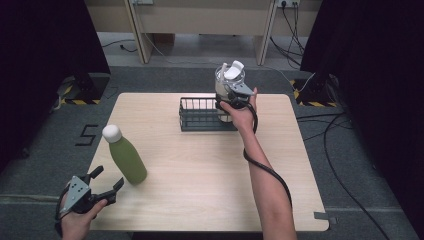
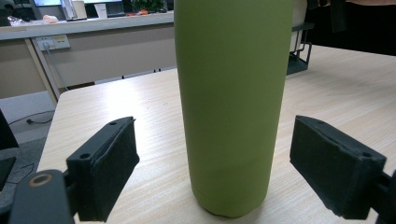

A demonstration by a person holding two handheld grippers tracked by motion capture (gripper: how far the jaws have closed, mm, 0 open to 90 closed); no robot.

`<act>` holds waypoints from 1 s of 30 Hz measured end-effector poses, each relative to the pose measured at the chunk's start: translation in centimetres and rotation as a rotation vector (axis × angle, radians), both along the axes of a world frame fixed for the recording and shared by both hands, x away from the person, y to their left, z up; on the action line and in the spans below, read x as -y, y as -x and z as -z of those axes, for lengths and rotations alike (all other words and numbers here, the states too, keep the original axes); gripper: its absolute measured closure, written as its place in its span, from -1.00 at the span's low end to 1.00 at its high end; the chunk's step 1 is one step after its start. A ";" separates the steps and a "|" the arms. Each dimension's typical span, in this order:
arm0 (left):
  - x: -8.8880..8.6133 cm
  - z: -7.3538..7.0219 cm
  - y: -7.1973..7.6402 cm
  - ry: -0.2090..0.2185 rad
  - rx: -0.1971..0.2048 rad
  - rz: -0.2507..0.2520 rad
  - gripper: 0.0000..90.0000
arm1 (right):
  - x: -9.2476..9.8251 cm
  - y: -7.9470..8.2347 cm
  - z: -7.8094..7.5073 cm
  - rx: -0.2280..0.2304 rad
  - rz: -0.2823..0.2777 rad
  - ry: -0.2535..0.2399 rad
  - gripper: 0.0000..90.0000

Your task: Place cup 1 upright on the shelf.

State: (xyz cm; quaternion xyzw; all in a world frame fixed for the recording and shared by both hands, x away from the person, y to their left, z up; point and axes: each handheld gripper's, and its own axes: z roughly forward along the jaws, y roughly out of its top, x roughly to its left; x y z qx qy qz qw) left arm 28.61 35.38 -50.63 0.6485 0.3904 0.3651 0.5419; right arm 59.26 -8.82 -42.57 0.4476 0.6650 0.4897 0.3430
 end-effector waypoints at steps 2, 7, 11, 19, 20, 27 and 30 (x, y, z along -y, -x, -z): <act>0.0 0.0 0.0 -0.001 0.000 0.001 -0.68 | 0.0 0.1 0.1 0.006 -0.003 0.001 -0.79; 0.0 0.0 0.0 -0.001 0.001 0.002 -0.68 | -0.1 0.2 0.3 0.006 -0.002 -0.005 -0.83; 0.0 0.0 0.0 0.000 0.001 0.003 -0.68 | 0.1 0.4 0.3 0.004 -0.014 0.005 -0.95; 0.1 0.0 0.0 0.001 0.003 0.000 -0.69 | 0.6 1.3 0.2 0.003 -0.043 0.015 -1.00; 0.1 0.0 0.0 0.001 0.003 0.000 -0.69 | 0.6 1.6 0.1 0.003 -0.046 0.015 -1.00; 0.0 0.0 0.0 0.010 0.004 0.000 -0.69 | 1.6 3.9 0.0 0.020 -0.070 0.018 -1.00; 0.1 0.0 0.0 0.005 0.003 0.002 -0.69 | 2.1 5.0 0.0 0.025 -0.081 0.026 -0.99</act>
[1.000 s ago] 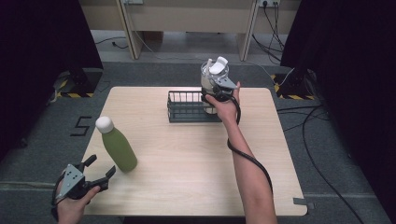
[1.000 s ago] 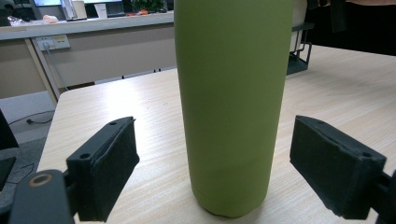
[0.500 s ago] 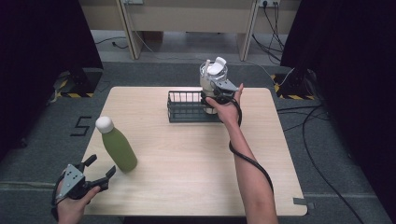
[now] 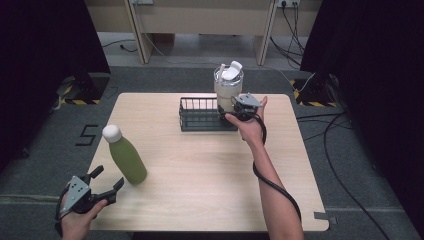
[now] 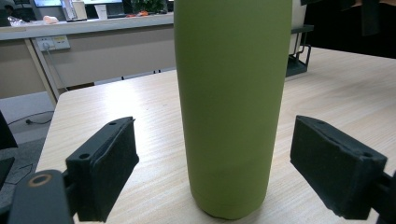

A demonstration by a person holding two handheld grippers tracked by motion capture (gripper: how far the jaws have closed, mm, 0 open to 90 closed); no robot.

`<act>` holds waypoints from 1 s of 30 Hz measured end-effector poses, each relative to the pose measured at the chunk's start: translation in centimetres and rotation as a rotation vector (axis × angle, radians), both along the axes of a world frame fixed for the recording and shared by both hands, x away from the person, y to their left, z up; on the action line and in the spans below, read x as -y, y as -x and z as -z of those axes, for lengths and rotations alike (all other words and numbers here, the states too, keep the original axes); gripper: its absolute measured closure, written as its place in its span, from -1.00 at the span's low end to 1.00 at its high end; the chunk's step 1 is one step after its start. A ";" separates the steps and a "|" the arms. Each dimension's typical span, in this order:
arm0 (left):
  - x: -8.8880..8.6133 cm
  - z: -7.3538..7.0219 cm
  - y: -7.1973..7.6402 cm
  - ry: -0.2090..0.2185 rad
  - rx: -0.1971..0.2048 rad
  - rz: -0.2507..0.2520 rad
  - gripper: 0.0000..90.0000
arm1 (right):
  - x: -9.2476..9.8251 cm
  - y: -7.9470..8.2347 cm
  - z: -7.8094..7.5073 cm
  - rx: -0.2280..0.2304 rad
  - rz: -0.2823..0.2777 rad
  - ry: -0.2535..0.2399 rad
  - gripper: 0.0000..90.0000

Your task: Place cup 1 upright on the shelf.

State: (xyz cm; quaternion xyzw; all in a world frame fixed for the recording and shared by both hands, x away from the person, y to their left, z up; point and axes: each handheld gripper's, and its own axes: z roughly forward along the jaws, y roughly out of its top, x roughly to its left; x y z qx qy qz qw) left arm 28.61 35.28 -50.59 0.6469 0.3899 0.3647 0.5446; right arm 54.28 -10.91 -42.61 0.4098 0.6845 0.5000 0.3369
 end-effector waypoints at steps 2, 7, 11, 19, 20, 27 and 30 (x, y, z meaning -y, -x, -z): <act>0.0 0.0 0.0 -0.001 0.000 -0.003 -0.69 | 0.3 0.6 0.0 0.007 -0.002 0.001 -0.99; 0.0 0.0 0.0 -0.003 -0.001 -0.006 -0.69 | 1.2 2.4 -0.2 0.016 -0.010 -0.014 -0.98; 0.1 -0.1 0.0 -0.004 0.001 -0.008 -0.69 | 2.1 3.6 -0.2 0.016 -0.003 -0.025 -0.95; 0.1 -0.1 0.0 -0.006 0.000 -0.007 -0.69 | 4.9 6.9 1.0 0.002 0.021 -0.031 -0.89; 0.1 -0.1 0.0 -0.006 0.000 -0.007 -0.69 | 5.4 7.5 1.2 0.002 0.030 -0.034 -0.89; 0.2 -0.1 0.1 -0.009 0.001 -0.007 -0.69 | 8.2 10.9 2.9 -0.006 0.070 -0.034 -0.88; 0.2 -0.2 0.1 -0.009 0.002 -0.010 -0.69 | 9.2 12.1 3.8 -0.013 0.094 -0.040 -0.88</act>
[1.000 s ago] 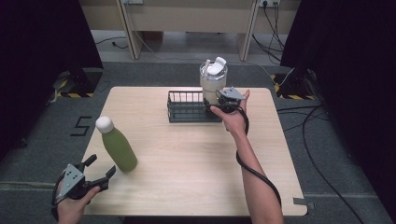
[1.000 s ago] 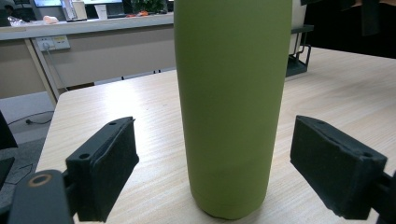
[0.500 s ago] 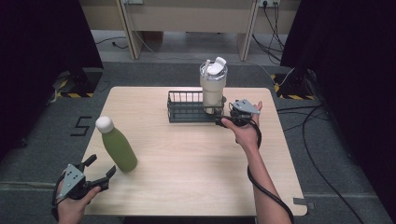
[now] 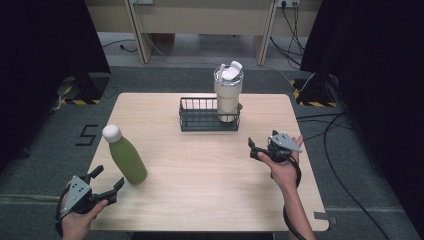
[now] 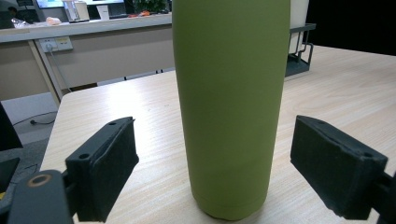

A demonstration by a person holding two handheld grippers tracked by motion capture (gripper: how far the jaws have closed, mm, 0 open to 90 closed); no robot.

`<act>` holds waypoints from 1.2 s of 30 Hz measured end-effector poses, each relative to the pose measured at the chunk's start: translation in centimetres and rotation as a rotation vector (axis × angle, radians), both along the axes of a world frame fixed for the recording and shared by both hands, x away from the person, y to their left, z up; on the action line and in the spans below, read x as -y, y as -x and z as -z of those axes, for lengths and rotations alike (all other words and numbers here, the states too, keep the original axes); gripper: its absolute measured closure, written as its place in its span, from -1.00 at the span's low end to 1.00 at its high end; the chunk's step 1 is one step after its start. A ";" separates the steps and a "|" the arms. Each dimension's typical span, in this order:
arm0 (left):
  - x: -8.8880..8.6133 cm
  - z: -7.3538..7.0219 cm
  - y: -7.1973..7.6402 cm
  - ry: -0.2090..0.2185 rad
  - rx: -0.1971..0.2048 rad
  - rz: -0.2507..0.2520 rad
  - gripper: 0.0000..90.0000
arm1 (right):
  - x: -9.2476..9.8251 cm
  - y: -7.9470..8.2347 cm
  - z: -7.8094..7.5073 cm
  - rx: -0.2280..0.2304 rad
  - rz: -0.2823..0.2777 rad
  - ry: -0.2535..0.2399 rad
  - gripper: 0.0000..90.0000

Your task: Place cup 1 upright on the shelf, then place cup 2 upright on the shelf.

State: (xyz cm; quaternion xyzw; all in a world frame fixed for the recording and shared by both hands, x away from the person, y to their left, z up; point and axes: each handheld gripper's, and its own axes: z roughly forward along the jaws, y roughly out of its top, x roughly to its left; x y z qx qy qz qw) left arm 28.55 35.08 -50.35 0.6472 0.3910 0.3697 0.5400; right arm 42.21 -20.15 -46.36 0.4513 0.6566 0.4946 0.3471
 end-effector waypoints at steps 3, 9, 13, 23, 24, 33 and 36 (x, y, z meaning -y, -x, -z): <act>0.1 -0.2 0.0 0.001 0.004 0.003 -0.69 | 0.9 0.9 0.8 -0.004 0.020 -0.009 -0.87; 0.2 -0.5 -0.1 -0.005 0.012 0.009 -0.70 | 1.9 1.9 1.5 -0.007 0.042 -0.014 -0.86; 0.0 -0.5 -0.1 0.004 0.014 0.003 -0.70 | 2.1 2.1 1.8 -0.014 0.047 -0.011 -0.85; 0.0 -1.1 0.0 0.020 0.039 0.023 -0.70 | 1.9 2.7 1.3 -0.001 0.048 -0.009 -0.85; 0.1 -1.2 0.0 0.025 0.040 0.025 -0.71 | 2.0 2.7 1.2 0.005 0.048 -0.006 -0.85; 0.4 -2.4 -0.6 0.053 0.058 0.048 -0.72 | 2.0 2.9 1.1 0.003 0.039 0.002 -0.84; 0.4 -2.6 -0.8 0.054 0.058 0.060 -0.74 | 1.9 2.9 1.1 0.001 0.041 0.003 -0.84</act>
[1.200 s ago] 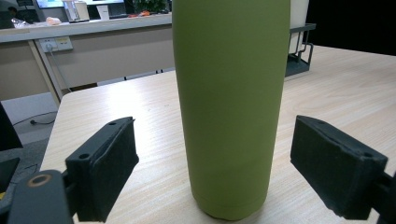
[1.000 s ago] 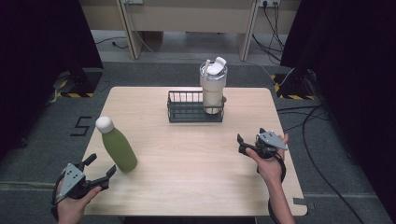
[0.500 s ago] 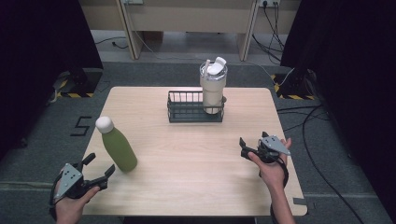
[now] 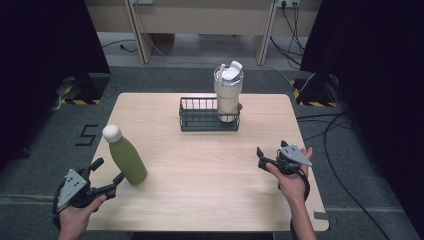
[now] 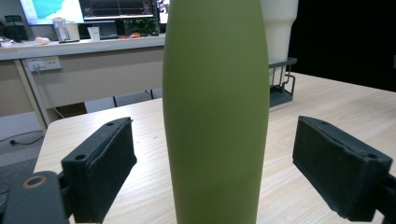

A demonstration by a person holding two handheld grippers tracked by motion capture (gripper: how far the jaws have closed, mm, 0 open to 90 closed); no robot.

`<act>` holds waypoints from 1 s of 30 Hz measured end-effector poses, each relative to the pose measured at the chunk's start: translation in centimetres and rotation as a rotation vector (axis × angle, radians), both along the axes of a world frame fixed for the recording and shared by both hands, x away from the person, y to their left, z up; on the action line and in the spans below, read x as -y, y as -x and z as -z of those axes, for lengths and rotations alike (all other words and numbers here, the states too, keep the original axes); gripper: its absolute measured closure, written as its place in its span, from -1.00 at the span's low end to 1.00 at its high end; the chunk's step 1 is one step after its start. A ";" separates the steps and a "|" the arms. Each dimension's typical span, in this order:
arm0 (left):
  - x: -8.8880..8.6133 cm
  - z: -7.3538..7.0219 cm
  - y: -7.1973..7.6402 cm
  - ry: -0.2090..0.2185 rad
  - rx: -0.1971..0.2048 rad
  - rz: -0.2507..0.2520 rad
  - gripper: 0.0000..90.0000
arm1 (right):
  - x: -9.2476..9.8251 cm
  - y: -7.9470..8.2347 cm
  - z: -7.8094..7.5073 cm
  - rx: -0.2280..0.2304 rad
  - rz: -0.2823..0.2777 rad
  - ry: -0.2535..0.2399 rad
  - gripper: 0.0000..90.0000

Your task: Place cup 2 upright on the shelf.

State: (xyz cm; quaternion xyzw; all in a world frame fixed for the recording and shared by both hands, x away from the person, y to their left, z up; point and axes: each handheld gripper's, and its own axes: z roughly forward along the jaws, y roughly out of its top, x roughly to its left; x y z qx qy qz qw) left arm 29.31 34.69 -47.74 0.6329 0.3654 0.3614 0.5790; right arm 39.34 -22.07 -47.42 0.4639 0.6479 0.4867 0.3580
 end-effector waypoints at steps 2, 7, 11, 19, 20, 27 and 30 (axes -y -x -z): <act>0.1 -0.2 -0.2 0.002 0.001 0.008 -0.74 | 0.0 0.0 0.0 -0.002 0.002 -0.001 -0.84; 0.6 -1.0 -1.0 0.008 0.013 0.028 -0.75 | -0.1 0.0 -0.2 0.004 0.003 -0.002 -0.84; 1.2 -1.5 -2.0 0.001 0.011 0.040 -0.75 | -0.1 0.0 -0.2 0.002 0.001 -0.004 -0.84; 1.8 -1.8 -3.9 0.001 -0.003 0.048 -0.75 | -0.1 0.0 -0.2 0.001 -0.004 -0.003 -0.83; 1.9 -1.9 -4.2 0.001 -0.003 0.051 -0.75 | -0.1 0.0 -0.2 0.001 -0.004 -0.002 -0.83; 2.6 -2.1 -5.4 -0.002 -0.011 0.064 -0.68 | 0.0 -0.1 -0.2 -0.005 -0.001 -0.002 -0.83; 2.7 -2.0 -5.7 0.000 -0.017 0.059 -0.64 | 0.0 -0.1 -0.1 -0.010 -0.002 -0.003 -0.83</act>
